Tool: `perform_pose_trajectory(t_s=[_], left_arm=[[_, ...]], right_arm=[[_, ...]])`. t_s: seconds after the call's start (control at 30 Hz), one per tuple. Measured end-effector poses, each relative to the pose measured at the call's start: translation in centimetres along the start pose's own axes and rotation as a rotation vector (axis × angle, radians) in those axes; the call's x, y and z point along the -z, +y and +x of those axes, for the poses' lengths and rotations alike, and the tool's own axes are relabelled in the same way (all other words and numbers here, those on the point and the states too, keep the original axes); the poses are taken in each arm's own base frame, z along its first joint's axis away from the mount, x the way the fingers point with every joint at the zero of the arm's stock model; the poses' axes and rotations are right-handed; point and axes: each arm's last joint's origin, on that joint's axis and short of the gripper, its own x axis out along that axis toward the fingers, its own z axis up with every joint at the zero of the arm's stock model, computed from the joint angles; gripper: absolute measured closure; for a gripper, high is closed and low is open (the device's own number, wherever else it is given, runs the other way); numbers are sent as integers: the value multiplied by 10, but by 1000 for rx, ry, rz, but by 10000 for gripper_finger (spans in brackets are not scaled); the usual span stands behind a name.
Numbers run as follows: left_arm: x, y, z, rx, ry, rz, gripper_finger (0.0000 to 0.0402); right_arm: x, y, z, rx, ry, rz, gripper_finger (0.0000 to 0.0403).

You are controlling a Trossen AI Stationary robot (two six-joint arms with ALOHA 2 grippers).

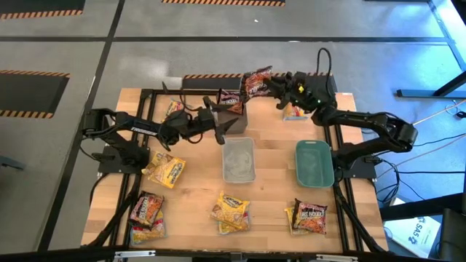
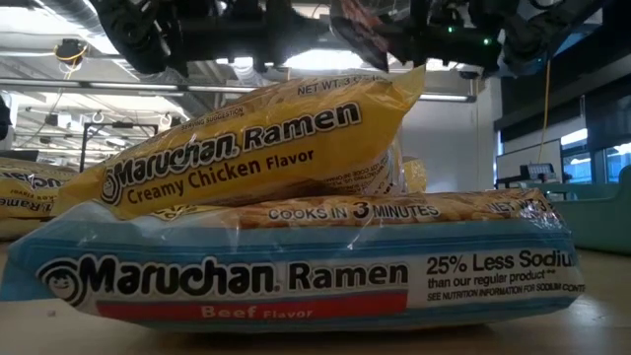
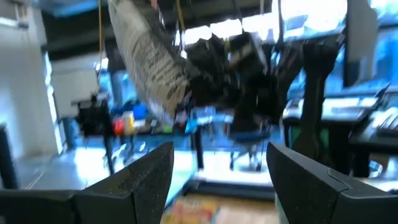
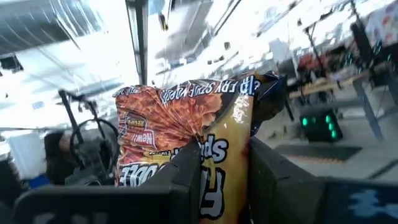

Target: Sort Maruchan noodles

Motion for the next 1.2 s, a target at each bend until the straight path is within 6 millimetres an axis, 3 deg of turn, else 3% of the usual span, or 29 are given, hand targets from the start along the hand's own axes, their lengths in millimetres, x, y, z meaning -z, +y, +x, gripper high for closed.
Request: perform_pose_trajectory(t_s=[0.3,0.6,0.8,1.2], left_arm=[[-17,2,5,-13,-128,-38,151],[-35,1,18,14,-189,-16,151],[-40,2,22,-12,-187,2,151],[-39,5,23,-53,-179,12,152]], right_arm=[[13,33,8,-20,-205,17,328],[32,50,33,-57,-210,62,328],[34,62,46,-74,-234,83,328],[39,66,47,-110,-186,37,328]])
